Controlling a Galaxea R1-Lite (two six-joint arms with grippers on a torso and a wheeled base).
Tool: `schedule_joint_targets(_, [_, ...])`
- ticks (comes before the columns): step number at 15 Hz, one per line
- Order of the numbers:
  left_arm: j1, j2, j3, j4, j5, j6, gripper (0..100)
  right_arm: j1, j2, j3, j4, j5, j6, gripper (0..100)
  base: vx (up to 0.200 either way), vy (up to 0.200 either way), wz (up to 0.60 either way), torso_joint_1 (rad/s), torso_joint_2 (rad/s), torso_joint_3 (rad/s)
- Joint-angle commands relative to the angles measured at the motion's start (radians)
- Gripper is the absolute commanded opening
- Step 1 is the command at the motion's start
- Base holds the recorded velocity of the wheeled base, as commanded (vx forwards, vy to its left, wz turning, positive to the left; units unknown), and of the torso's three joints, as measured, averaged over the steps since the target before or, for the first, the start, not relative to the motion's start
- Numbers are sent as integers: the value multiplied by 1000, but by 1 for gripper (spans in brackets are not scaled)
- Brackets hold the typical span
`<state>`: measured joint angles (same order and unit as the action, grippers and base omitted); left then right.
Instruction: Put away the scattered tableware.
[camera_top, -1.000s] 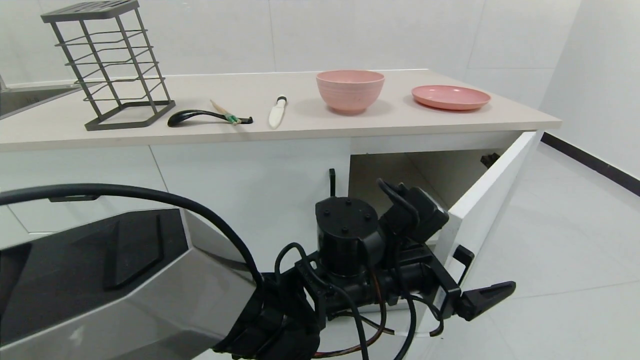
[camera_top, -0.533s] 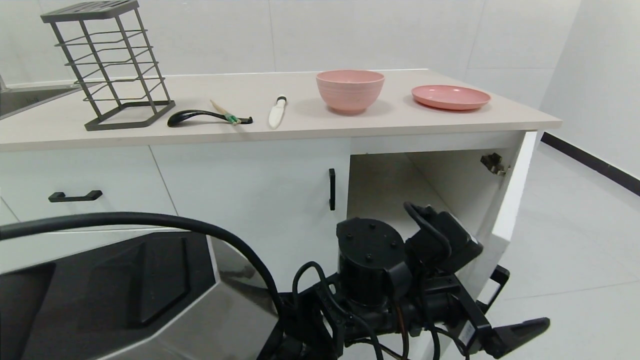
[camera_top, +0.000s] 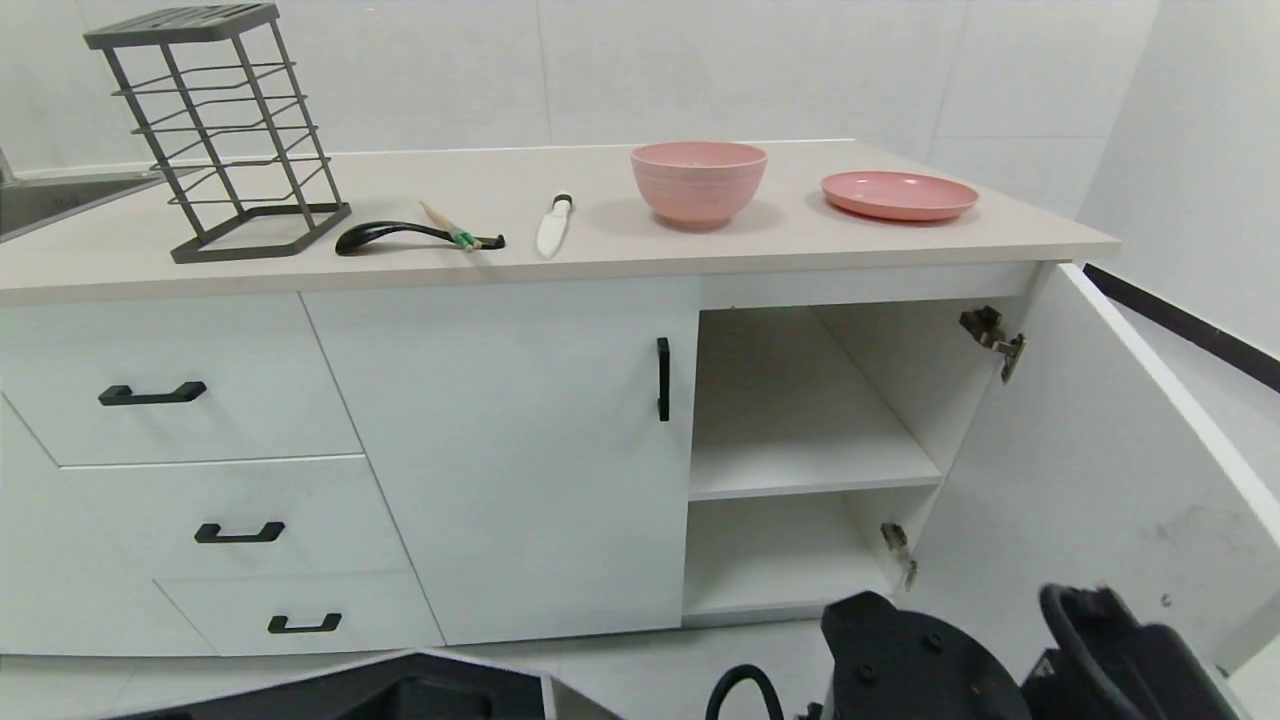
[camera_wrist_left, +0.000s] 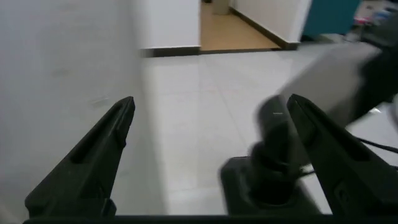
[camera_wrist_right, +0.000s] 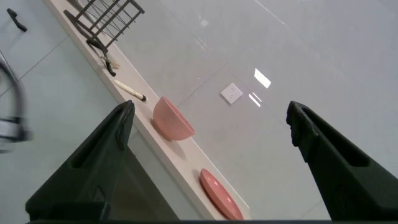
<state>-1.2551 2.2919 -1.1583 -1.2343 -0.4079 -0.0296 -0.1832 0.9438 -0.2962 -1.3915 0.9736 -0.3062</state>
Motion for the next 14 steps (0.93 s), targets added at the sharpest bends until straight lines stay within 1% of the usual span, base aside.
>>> schedule_joint_targets(1, [112,-23,-6,7,1,-39,100,1,-50,25,2,0,-1,100,0,0,0,0,0,0])
schedule_joint_targets(2, [168,-46,-1,19,0,-62,100,2,-68,45,2,0,-1,100,0,0,0,0,0,0])
schedule_joint_targets(3, [273,-104,34,29,0,-89,100,4,-103,75,3,0,-1,100,0,0,0,0,0,0])
schedule_joint_targets(4, [330,-158,91,25,0,-87,100,4,-123,84,5,0,-1,100,0,0,0,0,0,0])
schedule_joint_targets(5, [353,-195,131,25,-2,-87,100,4,-137,88,6,0,-1,100,0,0,0,0,0,0])
schedule_joint_targets(6, [414,-313,249,30,-11,-87,100,2,-183,106,40,0,-1,100,0,0,0,0,0,0])
schedule_joint_targets(7, [451,-385,312,29,-11,-81,100,2,-214,121,65,0,-1,100,0,0,0,0,0,0])
schedule_joint_targets(9, [499,-488,391,27,-11,-78,100,5,-249,146,89,0,-1,100,0,0,0,0,0,0])
schedule_joint_targets(10, [579,-649,509,27,-8,-72,100,8,-300,196,112,0,-1,100,0,0,0,0,0,0])
schedule_joint_targets(11, [608,-694,546,25,-6,-52,100,10,-321,216,121,0,-1,100,0,0,0,0,0,0])
schedule_joint_targets(12, [674,-770,612,22,-6,10,100,13,-361,246,149,0,-1,100,0,0,0,0,0,0])
schedule_joint_targets(13, [761,-861,681,22,-11,108,100,33,-419,262,203,0,-1,100,0,0,0,0,0,0])
schedule_joint_targets(14, [832,-947,744,32,-12,155,100,64,-476,267,264,0,-1,100,0,0,0,0,0,0])
